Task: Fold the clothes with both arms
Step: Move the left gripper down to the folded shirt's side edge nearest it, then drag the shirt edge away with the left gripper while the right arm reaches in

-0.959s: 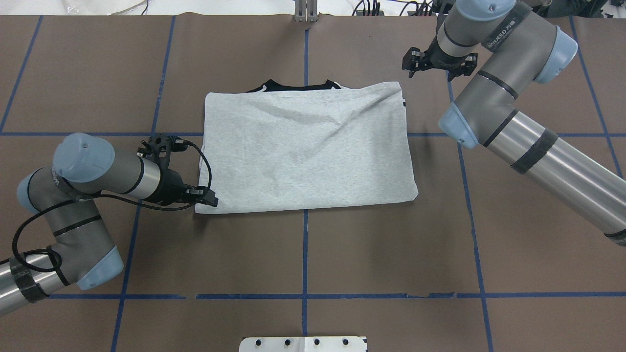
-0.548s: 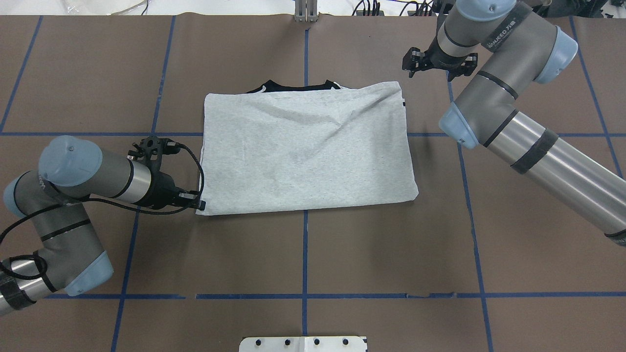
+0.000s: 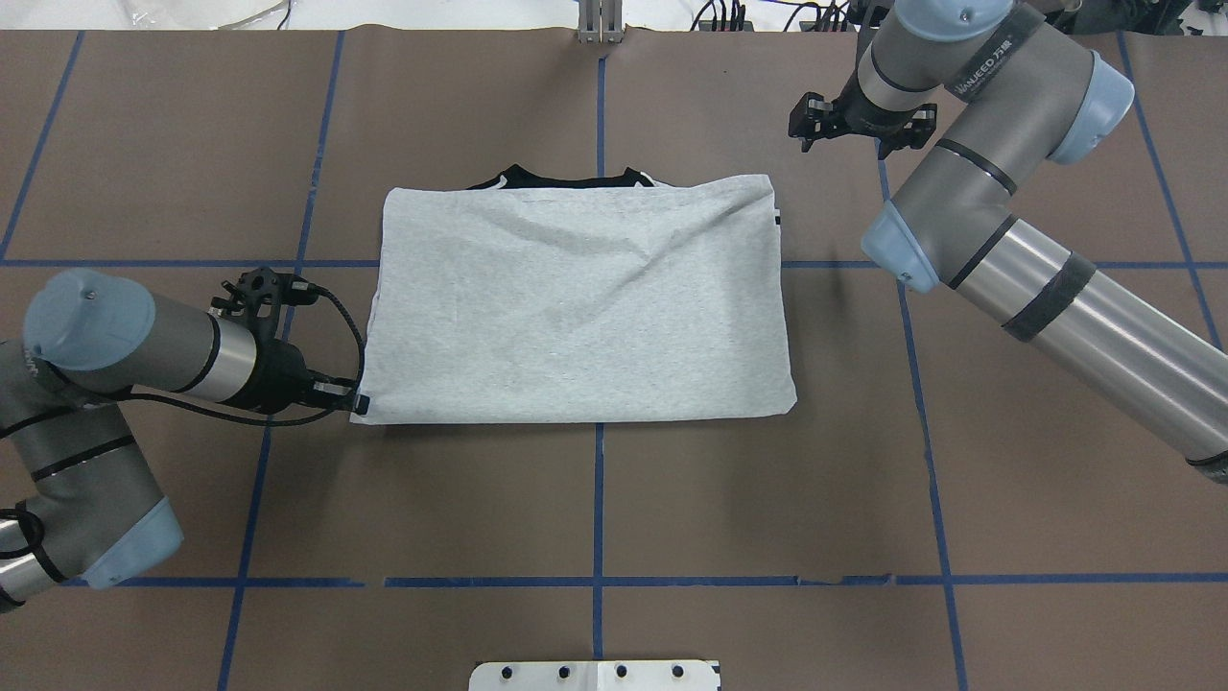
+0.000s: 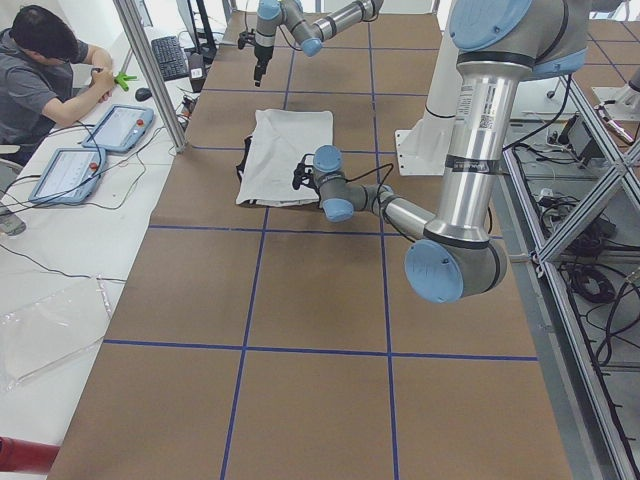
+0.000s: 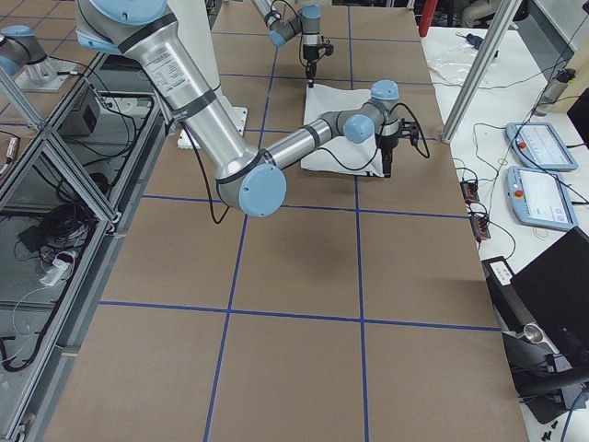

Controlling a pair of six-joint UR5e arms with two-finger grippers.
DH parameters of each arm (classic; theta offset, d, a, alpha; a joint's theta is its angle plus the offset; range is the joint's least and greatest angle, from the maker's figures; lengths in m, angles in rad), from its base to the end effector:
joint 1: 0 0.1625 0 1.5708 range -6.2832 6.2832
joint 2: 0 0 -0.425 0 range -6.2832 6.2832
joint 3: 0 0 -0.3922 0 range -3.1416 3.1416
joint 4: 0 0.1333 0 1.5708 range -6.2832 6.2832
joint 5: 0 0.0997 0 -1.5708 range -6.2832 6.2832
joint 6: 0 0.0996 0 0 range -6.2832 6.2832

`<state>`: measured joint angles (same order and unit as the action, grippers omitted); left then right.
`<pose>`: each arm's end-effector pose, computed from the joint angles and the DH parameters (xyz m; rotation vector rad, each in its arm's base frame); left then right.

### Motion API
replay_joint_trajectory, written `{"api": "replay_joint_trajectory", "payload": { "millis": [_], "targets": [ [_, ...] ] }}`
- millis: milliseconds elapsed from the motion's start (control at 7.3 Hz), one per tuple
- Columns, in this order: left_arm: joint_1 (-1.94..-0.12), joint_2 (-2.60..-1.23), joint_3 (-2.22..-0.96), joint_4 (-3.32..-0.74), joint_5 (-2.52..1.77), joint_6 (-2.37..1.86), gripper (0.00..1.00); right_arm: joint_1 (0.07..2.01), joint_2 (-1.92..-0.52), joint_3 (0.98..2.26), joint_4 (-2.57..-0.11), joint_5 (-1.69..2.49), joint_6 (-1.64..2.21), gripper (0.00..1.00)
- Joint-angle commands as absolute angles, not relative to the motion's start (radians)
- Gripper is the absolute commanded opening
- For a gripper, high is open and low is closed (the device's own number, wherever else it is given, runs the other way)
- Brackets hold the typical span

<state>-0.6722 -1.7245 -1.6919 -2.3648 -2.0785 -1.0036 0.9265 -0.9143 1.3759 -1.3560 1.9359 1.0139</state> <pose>0.3907 -0.4194 0.4305 0.2335 1.1143 0.1777 -0.3703 -0.6556 0.3346 0.1933 -0.7314 0.2284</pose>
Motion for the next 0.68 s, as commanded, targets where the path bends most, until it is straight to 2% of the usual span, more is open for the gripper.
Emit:
{"api": "replay_joint_trajectory", "payload": {
  "millis": [0, 137, 274, 548],
  "targets": [
    [-0.85, -1.719, -1.665, -2.238, -2.077, -0.738, 0.0, 0.925, -0.914, 1.376, -1.356, 1.936, 1.015, 1.0],
    [-0.935, -1.811, -1.613, -2.112, -2.074, -0.621, 0.0, 0.92, -0.911, 1.377, -1.356, 1.936, 1.031, 1.0],
    [-1.004, -1.941, -1.501, -2.029, -2.071, -0.533, 0.0, 0.91, -0.901, 1.378, -1.355, 1.936, 1.058, 1.0],
    [-1.045, -2.139, -1.242, -2.039, -2.06, -0.506, 0.0, 0.882, -0.888, 1.376, -1.318, 1.934, 1.124, 1.0]
  ]
}}
